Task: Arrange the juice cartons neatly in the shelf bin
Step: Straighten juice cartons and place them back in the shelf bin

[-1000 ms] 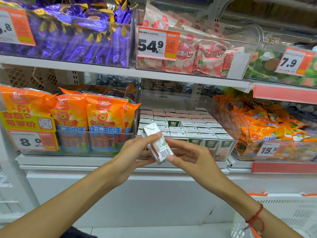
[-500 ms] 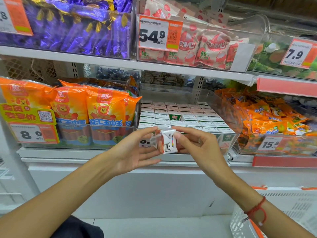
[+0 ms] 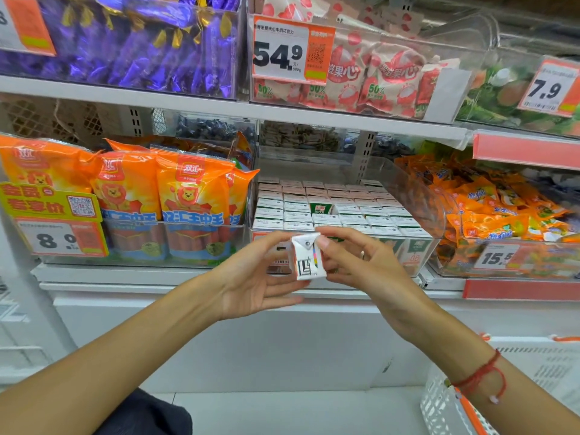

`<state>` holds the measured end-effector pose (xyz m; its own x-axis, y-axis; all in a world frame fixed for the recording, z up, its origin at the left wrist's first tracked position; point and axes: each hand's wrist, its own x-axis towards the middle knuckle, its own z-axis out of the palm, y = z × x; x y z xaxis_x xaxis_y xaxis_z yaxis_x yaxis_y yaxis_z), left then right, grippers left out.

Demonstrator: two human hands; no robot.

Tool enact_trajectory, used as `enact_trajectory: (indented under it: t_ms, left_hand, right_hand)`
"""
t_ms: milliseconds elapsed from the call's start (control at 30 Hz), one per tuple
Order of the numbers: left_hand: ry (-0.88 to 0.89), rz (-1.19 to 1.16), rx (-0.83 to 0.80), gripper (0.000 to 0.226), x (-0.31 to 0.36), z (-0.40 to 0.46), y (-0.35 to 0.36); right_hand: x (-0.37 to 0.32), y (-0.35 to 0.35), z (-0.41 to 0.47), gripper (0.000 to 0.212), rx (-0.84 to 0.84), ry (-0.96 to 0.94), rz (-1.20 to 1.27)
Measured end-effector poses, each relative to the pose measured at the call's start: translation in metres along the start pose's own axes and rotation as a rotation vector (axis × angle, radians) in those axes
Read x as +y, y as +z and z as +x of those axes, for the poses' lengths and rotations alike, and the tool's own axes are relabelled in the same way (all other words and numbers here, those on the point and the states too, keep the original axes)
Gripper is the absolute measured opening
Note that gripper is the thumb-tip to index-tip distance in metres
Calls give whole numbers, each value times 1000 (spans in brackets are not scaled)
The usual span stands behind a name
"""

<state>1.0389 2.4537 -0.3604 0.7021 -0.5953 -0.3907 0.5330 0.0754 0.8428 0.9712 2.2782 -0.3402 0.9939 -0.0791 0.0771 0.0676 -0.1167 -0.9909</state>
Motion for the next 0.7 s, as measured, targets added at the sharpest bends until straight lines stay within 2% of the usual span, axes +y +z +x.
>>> enact_trajectory:
  t_ms: [133,233,300,367,433,533,600,700]
  left_hand:
    - [337,-35,93,36,4,3,0]
    - [511,35,165,34,5,4,7]
    - [568,79,124,41,4,4,10]
    - [593,99,105,47,2,3,13]
    - [606,124,189,52,0,1,14]
    - [604,144,252,54,-3,-2,20]
    - [632,163,308,60,-5,-2,24]
    - [788,316,405,43,-6,-4,23]
  right_hand:
    - [3,-4,-1,55,-143,136,-6]
    - [5,-2,-2,59,-144,87,-2]
    - [6,-1,-1,60,-52,23,-20]
    - [8,-2,1,51,38,-49,-55]
    - [10,-3,4,46,140,-108,-129]
    - [16,-1,4,57,290,-266,-427]
    - [20,1,2,60,306,-406,-558]
    - [26,0,2,58,211,-454,-577]
